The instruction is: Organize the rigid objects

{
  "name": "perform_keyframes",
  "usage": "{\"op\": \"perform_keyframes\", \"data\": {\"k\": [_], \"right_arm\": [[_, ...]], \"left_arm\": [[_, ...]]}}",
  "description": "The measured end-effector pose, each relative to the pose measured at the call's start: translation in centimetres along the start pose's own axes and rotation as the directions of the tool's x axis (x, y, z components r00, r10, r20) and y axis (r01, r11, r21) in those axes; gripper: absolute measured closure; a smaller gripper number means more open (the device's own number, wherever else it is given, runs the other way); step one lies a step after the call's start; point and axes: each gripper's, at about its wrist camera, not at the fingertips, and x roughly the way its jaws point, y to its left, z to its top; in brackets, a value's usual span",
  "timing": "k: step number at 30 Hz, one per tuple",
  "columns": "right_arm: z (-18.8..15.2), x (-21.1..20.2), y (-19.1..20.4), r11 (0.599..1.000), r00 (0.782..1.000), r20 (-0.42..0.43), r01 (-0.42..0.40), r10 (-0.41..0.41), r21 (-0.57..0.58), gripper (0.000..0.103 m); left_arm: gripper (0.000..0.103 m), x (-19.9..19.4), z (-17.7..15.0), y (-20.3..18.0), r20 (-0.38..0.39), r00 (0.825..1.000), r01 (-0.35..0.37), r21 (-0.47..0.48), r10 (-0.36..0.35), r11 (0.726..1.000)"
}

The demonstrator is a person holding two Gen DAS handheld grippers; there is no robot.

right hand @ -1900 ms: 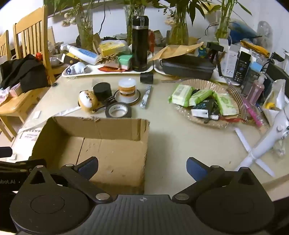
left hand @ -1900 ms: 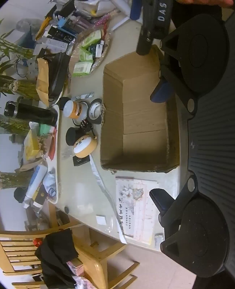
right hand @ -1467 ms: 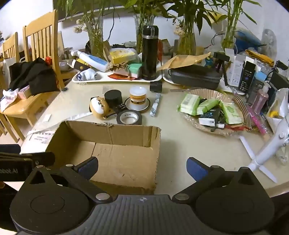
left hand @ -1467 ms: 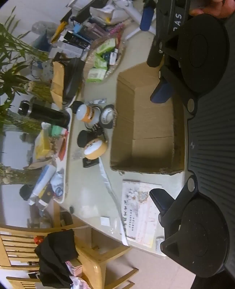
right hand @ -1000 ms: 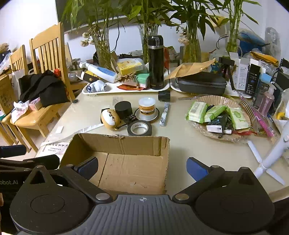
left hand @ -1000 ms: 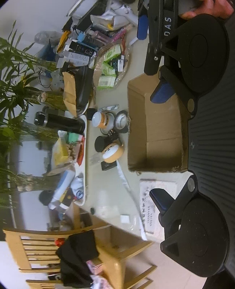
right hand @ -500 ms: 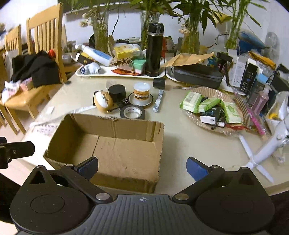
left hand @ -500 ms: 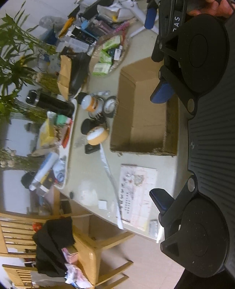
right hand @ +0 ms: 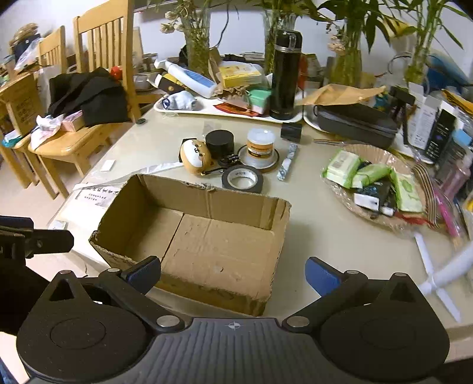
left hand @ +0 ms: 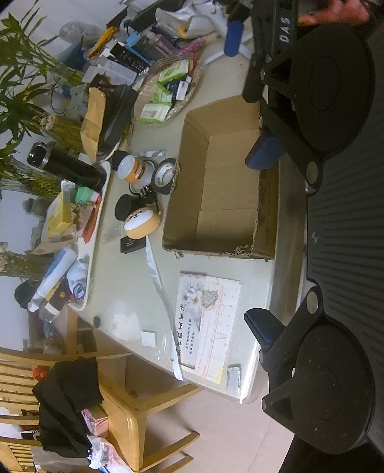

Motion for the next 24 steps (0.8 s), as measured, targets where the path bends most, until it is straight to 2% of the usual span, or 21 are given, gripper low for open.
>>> {"op": "perform_keyframes", "data": {"k": [9,13,20,24], "right_arm": [[1.5,1.0,-0.9,0.999,0.999,-0.028,-0.021,0.022,0.029,0.0],[1.5,2.4,-0.6,0.998,0.996,-0.084,-0.022,0.027,0.057,0.0],[2.0,4.4,0.3,0.998,0.986,-0.155,0.06,-0.061,-0.013,0.0],[2.6,5.1,-0.1,0.997,0.983,-0.167,0.072,-0.073,-0.01,0.0]], "left_arm": [[0.001,0.4,0.1,-0.8,-0.036,0.999,-0.014,0.045,0.016,0.999],[0.001,0.6,0.0,-1.2,-0.061,0.998,-0.023,0.071,0.028,0.997],[0.001,1.1,1.0,-1.6,-0.109,0.993,-0.032,0.13,0.047,0.991],[0.001,1.5,2.3,-1.6,-0.119,0.992,-0.021,0.144,0.039,0.989]]}}
